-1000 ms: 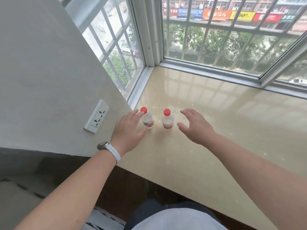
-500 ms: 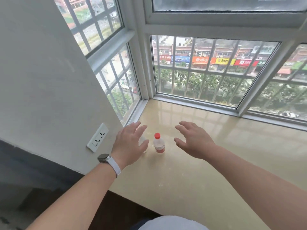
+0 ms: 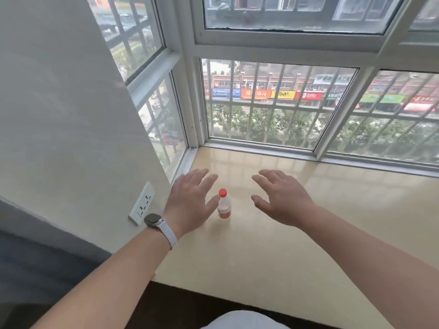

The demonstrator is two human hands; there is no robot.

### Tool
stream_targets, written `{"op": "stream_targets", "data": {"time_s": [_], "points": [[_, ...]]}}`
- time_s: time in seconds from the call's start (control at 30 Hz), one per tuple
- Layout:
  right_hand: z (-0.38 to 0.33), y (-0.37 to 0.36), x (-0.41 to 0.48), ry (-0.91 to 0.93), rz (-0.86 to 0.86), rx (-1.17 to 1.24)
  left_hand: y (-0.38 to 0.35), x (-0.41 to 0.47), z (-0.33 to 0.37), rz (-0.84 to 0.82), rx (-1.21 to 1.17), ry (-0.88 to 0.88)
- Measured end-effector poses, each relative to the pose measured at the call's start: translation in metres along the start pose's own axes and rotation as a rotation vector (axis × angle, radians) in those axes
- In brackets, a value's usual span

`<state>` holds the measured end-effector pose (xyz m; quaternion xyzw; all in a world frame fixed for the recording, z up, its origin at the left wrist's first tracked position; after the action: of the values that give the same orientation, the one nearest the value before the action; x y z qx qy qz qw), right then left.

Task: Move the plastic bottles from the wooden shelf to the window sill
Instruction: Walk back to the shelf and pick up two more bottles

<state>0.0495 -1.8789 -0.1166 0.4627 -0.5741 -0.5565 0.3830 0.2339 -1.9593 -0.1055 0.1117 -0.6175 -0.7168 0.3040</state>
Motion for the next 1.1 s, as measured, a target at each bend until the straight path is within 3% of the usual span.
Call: {"op": "stream_targets", "data": {"time_s": [0.3, 0.57, 1.1], "points": [[-0.004, 0.015, -0.050, -0.199, 0.052, -0.045, -0.007, 0.000, 0.011, 0.026, -0.090, -0.222], [0.035, 0.035, -0.104, -0.383, 0.069, -0.072, -0.004, 0.015, 0.073, 0.081, -0.160, -0.428], [0.221, 0.058, -0.321, -0.901, 0.159, -0.033, -0.043, 0.062, 0.361, 0.002, -0.213, -0.923]]}}
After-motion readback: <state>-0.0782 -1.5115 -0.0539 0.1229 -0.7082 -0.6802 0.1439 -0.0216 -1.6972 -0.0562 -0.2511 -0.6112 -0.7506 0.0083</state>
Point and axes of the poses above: each hand's wrist, its own x-axis towards the middle knuckle, its own y-axis out of the back of the hand, z = x × y, the point moved 9 cm from there along x, towards the middle knuckle, and after that the axes turned 11 degrees about -y, right-handed, at the moved point
